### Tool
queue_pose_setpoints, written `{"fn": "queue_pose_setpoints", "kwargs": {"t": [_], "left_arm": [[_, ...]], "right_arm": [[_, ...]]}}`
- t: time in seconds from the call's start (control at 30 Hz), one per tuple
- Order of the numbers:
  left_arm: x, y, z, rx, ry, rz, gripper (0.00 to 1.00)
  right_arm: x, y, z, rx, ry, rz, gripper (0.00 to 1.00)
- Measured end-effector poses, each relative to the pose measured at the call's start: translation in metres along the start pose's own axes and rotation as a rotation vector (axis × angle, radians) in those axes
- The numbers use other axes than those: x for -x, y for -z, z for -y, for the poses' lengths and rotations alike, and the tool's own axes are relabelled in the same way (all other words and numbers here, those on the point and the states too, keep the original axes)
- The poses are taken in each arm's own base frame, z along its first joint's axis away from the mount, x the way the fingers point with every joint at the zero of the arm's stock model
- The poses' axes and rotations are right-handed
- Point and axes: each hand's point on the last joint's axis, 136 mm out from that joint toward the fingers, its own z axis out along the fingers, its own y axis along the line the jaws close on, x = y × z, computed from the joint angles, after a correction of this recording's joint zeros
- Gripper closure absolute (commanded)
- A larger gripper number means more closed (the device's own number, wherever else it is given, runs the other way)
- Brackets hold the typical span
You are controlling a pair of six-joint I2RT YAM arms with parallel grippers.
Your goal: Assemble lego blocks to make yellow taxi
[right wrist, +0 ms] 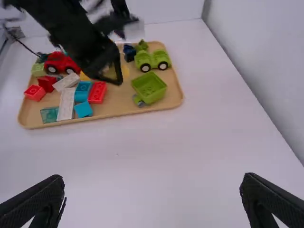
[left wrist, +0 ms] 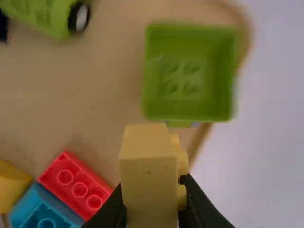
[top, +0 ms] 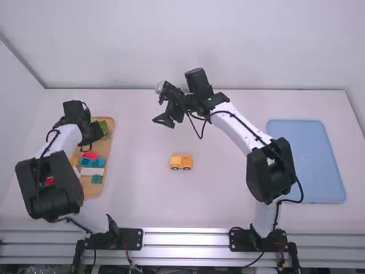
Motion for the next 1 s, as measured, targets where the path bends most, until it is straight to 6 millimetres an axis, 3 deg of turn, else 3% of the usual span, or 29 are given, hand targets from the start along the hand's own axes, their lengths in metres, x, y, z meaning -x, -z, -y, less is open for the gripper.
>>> {"fn": "queue_pose_setpoints", "kwargs": {"t": [0.03,0.1,0.17,0.23,0.27,0.37,0.43,0.53,0.67,0.77,0.9,1.0], "left_arm": [[0.005,0.008,0.007,-0.011,-0.022,0.029,0.91],[0.020,0.037,0.039,-0.066,-0.129,0.145,0.91],[0.021,0.052,0.064,-0.116,-0.219,0.204,0.90],[0.014,0.068,0.102,-0.209,-0.357,0.283,0.81],[0.009,0.074,0.122,-0.264,-0.425,0.326,0.82],[-0.005,0.080,0.146,-0.342,-0.517,0.374,0.93],[-0.013,0.079,0.156,-0.382,-0.566,0.396,0.98],[-0.021,0.076,0.163,-0.426,-0.606,0.417,0.98],[-0.028,0.078,0.174,-0.502,-0.654,0.453,0.98],[-0.030,0.086,0.186,-0.571,-0.729,0.515,0.98],[-0.033,0.090,0.202,-0.628,-0.830,0.606,0.92],[-0.040,0.086,0.214,-0.659,-0.874,0.631,0.95]], "right_arm": [[-0.001,0.002,0.003,-0.006,-0.011,0.002,0.01],[-0.001,0.007,0.008,-0.009,-0.038,0.010,0.02],[-0.002,0.010,0.010,-0.003,-0.054,0.019,0.01],[0.000,0.015,0.011,0.016,-0.077,0.040,0.02],[0.003,0.017,0.014,0.023,-0.088,0.063,0.01],[0.010,0.019,0.021,0.040,-0.108,0.123,0.01],[0.013,0.020,0.030,0.058,-0.136,0.181,0.00],[0.004,0.023,0.038,0.091,-0.196,0.236,0.00],[-0.025,0.024,0.043,0.143,-0.345,0.260,0.03],[-0.039,0.020,0.037,0.178,-0.432,0.253,0.04],[-0.039,0.012,0.024,0.225,-0.478,0.243,0.07],[-0.038,0.007,0.017,0.246,-0.499,0.231,0.09]]}}
